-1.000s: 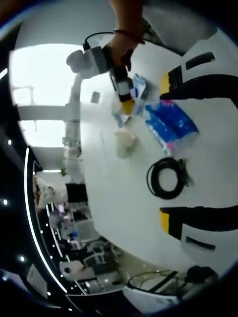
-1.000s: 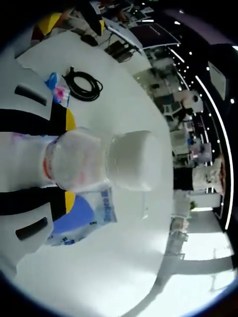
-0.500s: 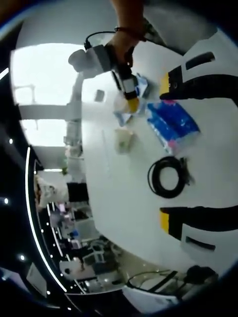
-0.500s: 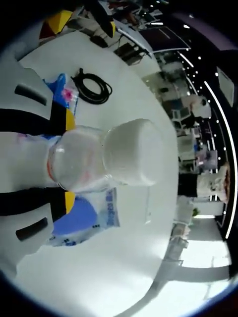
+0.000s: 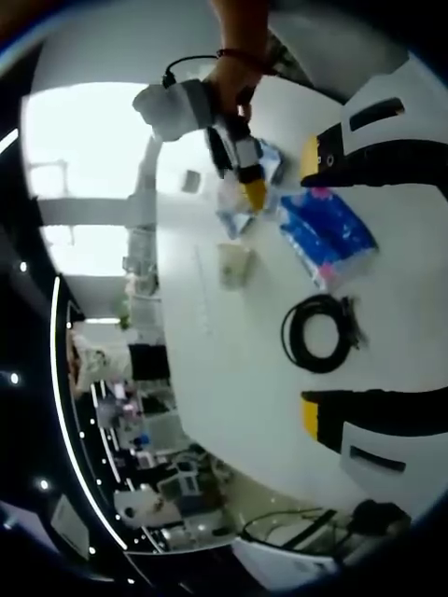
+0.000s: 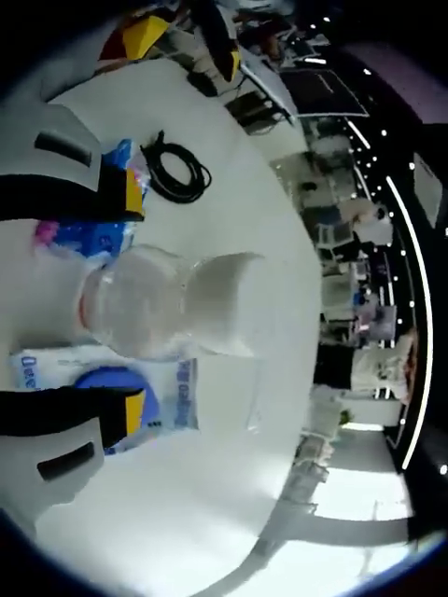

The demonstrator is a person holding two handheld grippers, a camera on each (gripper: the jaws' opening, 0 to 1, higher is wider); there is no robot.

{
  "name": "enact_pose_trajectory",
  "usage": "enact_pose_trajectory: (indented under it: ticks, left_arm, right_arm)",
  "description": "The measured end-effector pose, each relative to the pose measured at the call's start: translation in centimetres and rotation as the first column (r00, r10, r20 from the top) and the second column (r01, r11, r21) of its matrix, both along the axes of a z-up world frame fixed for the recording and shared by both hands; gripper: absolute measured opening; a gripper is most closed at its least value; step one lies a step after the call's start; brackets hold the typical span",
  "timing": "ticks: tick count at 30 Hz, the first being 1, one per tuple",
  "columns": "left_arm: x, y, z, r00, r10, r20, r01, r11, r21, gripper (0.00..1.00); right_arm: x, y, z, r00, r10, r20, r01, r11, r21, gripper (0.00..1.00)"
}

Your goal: Arrange the tabletop items into an orderly group along one side of the table until the central work area is clear of visible clutter.

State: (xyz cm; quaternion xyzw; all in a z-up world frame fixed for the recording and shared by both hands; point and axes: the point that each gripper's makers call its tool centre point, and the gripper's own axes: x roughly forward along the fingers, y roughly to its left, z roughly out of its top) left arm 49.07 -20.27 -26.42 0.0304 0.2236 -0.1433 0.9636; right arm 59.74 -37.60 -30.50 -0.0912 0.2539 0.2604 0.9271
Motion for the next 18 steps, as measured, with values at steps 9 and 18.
enact_pose_trajectory:
  ticks: [9,18]
  left_arm:
    - [0.0,-0.6,-0.1,1.0,-0.024,-0.003,0.024,1.0,-0.009,0.88]
    - [0.0,-0.6,-0.4,1.0,-0.025,-0.011,0.025,1.0,0.001,0.88]
  right_arm:
    - [0.3,0.9,1.7,0.983,0.152,0.1,-0.157,0.987,0.04,0.99]
    - [0.0,0.9,2.9,0.919,0.326,0.221,-0.354,0.93,0.099,0.99]
